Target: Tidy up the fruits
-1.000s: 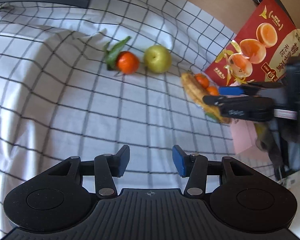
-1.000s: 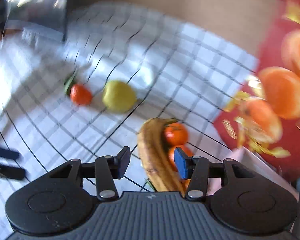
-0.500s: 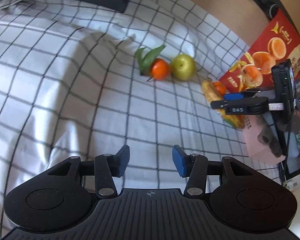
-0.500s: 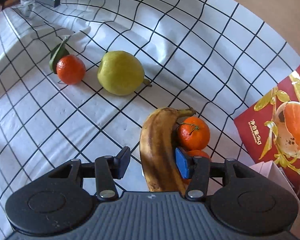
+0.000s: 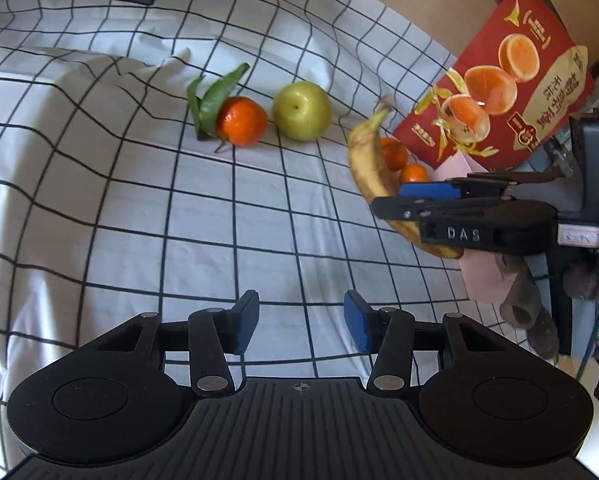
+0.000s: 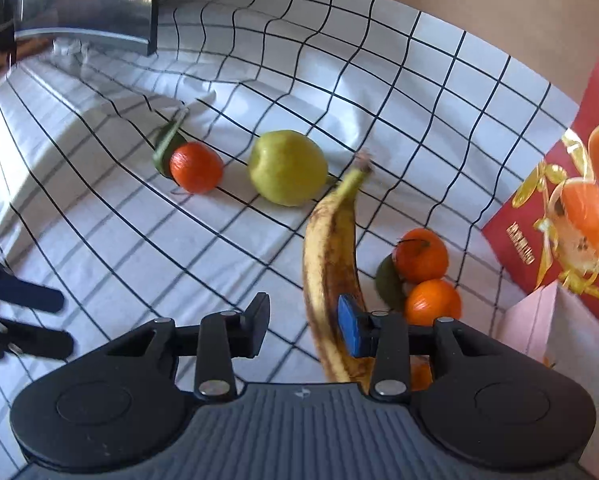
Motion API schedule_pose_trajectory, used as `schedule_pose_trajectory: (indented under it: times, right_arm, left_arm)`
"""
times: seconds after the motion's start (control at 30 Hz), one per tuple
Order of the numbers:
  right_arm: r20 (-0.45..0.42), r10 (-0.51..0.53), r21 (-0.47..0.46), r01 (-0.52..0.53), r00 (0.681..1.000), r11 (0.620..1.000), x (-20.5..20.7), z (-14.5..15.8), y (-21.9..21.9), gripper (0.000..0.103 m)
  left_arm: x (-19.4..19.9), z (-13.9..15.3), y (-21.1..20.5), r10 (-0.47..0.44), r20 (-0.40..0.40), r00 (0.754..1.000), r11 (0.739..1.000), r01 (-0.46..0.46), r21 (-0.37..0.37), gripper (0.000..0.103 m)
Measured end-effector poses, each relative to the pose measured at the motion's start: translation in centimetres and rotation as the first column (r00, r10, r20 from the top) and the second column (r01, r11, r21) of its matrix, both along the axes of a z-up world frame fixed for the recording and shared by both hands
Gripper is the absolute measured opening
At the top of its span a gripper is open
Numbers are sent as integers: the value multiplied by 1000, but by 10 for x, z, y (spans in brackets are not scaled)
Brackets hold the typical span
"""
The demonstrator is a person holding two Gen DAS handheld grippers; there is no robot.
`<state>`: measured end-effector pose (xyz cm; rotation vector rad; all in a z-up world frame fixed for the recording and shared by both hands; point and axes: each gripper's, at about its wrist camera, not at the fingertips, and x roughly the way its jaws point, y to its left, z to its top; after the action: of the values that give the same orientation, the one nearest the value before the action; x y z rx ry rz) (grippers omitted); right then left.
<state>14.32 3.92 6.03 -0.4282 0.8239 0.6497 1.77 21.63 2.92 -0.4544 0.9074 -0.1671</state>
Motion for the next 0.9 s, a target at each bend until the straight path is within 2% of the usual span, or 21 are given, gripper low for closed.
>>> schedule_pose_trajectory:
  times: [0.1,0.2,0.23,0.33,0.37,0.5,0.63,0.7,0.73,0.83,0.9]
  right_arm:
    - [-50,27,38,-25,998,999,-10,-3,4,39]
    - [-18,60,59,-59,998,997,-23,6,2,38]
    - [-1,59,63,-59,998,996,-24,10,-1,42]
    - [0,40,64,-40,999,997,-13,17,-15,63]
    - [-16,35,64,-34,999,997,-7,14,-20,64]
    - [-116,28,52,-22,993,998,14,-7,-26,64]
    - [-82,59,-10,-60,995,998,12,-23,-12,62]
    - [-119,50,23,-48,992,999,16,-25,-10,52]
    - [-133,47,38,-42,990,998,15,-26,-11,44]
    - [-100,-3,37,6,995,999,2,-26,-13,42]
    - [-114,-52,57,59,992,997,-7,-26,-18,41]
  left_arm:
    - [2,0,1,0,-2,1000,1000,0,3,52]
    - [2,0,7,17,-4,1000,1000,-17,7,52]
    - [1,-1,10,28,-7,1000,1000,-28,8,52]
    - [1,-4,18,60,-20,998,998,-60,9,52]
    - [1,-4,20,71,-23,997,997,-70,11,52]
    - [0,-2,28,95,-29,995,995,-95,24,52]
    - [2,-2,30,107,-38,993,994,-106,39,52]
    - [5,1,30,99,-29,995,994,-98,50,52]
    - [7,2,29,93,-19,996,994,-91,58,52]
    - [13,9,26,66,28,997,994,-69,91,52]
    - [20,17,23,35,72,997,989,-45,139,52]
